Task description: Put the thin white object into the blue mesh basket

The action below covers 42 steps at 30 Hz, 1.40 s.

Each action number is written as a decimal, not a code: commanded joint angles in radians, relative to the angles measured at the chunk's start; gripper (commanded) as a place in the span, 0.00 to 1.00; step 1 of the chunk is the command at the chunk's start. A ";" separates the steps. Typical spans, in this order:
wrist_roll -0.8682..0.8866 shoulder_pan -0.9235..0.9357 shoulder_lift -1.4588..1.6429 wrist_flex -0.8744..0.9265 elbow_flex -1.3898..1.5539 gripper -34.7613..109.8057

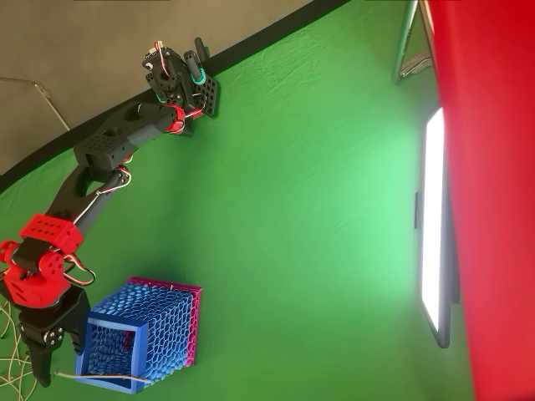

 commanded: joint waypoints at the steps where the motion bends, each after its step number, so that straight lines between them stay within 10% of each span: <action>1: -0.025 0.023 0.110 -0.012 0.021 0.46; 42: -0.201 -0.179 1.170 -0.176 1.424 0.27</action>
